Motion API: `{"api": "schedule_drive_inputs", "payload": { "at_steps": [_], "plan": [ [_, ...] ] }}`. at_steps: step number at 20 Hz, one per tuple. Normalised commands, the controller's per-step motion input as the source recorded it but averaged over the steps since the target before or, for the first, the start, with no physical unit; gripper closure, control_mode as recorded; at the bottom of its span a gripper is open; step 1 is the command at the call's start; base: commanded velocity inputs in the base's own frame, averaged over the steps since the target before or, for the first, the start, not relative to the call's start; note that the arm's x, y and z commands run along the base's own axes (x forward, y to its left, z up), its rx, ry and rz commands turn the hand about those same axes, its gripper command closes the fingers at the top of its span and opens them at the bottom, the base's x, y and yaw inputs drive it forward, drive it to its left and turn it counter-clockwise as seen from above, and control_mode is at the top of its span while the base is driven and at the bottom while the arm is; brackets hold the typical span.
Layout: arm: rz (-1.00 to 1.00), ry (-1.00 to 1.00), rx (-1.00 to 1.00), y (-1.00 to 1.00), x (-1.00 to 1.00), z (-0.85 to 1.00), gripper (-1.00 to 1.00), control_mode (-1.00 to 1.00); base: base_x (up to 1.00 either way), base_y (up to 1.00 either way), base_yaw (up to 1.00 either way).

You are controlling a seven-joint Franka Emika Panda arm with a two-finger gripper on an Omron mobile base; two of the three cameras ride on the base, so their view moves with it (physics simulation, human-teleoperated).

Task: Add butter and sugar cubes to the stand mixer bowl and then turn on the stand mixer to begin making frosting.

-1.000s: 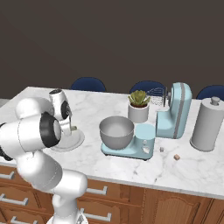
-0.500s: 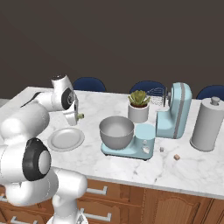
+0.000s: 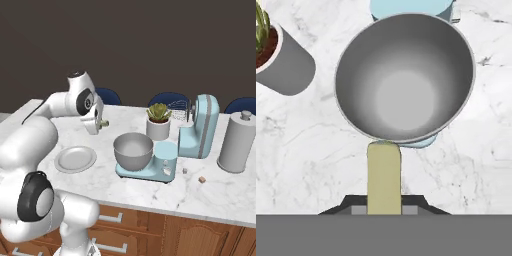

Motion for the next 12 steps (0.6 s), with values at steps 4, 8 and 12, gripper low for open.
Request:
{"api": "schedule_drive_inputs", "payload": {
  "at_steps": [4,8,12],
  "plan": [
    [-0.09,0.0,0.02,-0.82,0.0,0.02,1.0,-1.0,0.0,0.0,0.0],
    [-0.06,0.0,0.03,-0.8,-0.01,0.0,1.0,-1.0,0.0,0.0,0.0],
    [-0.06,0.0,0.04,-0.67,-0.06,-0.01,1.0,-1.0,0.0,0.0,0.0]
  ]
}}
